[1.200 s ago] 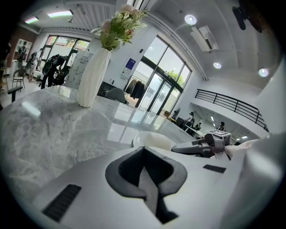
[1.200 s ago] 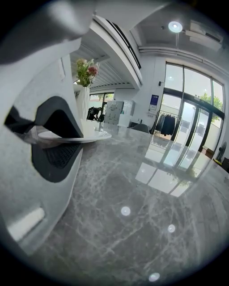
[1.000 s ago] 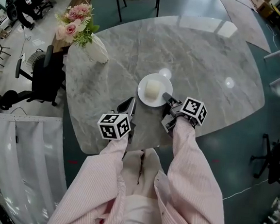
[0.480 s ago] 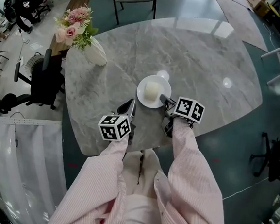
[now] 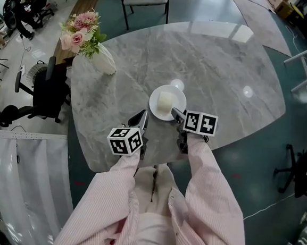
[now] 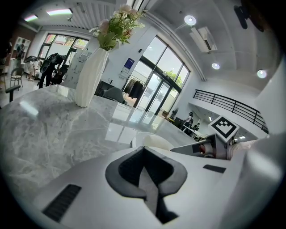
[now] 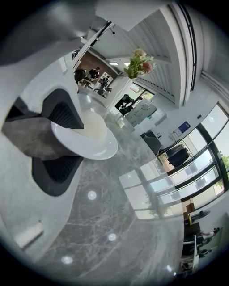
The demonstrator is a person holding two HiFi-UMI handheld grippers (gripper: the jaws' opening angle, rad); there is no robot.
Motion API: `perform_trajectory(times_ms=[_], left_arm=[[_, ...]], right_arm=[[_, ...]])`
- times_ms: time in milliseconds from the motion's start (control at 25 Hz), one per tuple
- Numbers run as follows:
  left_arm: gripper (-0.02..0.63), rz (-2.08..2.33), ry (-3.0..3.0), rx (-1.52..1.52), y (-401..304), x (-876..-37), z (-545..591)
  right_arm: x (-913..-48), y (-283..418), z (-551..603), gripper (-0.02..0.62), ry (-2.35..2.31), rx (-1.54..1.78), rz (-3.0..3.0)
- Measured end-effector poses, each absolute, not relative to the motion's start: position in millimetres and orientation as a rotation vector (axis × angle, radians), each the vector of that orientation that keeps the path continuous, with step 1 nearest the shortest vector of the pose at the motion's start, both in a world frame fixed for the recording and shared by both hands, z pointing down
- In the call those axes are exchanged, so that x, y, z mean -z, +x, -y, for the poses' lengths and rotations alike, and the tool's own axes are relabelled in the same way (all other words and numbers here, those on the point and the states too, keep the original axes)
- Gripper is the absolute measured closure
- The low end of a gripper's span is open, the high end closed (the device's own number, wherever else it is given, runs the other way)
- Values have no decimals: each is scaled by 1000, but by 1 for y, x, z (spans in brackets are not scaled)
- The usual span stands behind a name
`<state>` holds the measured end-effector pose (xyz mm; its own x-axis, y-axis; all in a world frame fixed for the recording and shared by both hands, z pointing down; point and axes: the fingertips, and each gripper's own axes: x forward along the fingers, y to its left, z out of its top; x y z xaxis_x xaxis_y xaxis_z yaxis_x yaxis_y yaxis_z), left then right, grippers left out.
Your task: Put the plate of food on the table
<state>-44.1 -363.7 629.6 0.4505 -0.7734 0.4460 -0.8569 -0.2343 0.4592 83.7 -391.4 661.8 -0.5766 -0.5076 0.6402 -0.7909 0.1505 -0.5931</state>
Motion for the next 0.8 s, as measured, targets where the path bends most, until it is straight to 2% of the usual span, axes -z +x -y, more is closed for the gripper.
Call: perform_trajectory(times_ms=[800], left_arm=[[611, 1345, 2100, -140, -41, -605, 360]], right_arm=[[-647, 108, 387, 421, 1353, -1203, 2117]])
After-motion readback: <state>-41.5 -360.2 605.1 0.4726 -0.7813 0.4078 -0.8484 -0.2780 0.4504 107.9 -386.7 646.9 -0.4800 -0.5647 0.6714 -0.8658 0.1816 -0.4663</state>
